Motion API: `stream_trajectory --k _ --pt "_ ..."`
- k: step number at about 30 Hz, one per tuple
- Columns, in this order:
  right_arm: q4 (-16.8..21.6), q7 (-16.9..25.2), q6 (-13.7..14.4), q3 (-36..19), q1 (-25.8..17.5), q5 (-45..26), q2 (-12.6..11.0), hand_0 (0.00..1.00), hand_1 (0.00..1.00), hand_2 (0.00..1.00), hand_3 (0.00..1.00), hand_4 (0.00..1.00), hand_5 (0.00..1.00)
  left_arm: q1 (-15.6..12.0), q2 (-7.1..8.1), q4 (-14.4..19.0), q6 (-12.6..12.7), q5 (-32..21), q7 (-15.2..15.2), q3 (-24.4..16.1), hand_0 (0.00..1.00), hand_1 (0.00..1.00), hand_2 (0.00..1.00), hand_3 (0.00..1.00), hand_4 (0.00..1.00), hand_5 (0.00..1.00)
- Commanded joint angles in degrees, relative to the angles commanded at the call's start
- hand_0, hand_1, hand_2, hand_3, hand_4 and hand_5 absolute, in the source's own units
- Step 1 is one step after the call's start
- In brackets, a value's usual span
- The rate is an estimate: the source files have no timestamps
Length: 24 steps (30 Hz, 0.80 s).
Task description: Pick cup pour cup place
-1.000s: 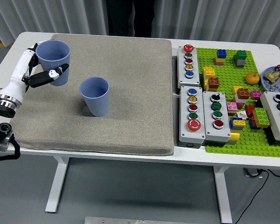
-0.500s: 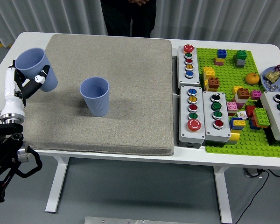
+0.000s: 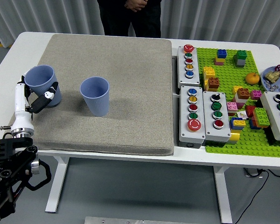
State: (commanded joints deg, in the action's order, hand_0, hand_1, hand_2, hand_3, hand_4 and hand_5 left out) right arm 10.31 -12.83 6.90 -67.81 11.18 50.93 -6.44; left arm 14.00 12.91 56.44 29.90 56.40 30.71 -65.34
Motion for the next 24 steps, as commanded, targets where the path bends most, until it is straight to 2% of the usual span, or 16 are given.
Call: stream_trajectory --k 7,14,18,24 --pt "0.00 0.00 -0.04 0.01 0.09 0.02 -0.06 0.743 0.713 0.733 0.648 0.217 0.428 0.18 -0.22 -0.01 0.82 1.30 0.14 0.20 0.493 0.559 0.646 0.634 0.517 0.002" --pt "0.00 0.05 -0.06 0.11 0.13 -0.13 -0.10 0.742 0.712 0.733 0.647 0.217 0.426 -0.09 -1.14 0.85 3.30 7.27 -0.54 0.23 0.493 0.568 0.677 0.634 0.535 0.002" --pt "0.00 0.05 -0.02 0.13 0.09 -0.22 -0.08 0.742 0.712 0.733 0.647 0.217 0.426 -0.26 -1.31 0.45 3.28 6.85 -0.41 0.35 0.493 0.568 0.677 0.634 0.535 0.002" --pt "0.00 0.05 -0.05 0.08 0.07 -0.07 -0.10 0.742 0.712 0.733 0.648 0.216 0.425 -0.50 -1.51 -0.31 1.85 6.34 -0.64 -0.28 0.487 0.567 0.693 0.637 0.549 0.007"
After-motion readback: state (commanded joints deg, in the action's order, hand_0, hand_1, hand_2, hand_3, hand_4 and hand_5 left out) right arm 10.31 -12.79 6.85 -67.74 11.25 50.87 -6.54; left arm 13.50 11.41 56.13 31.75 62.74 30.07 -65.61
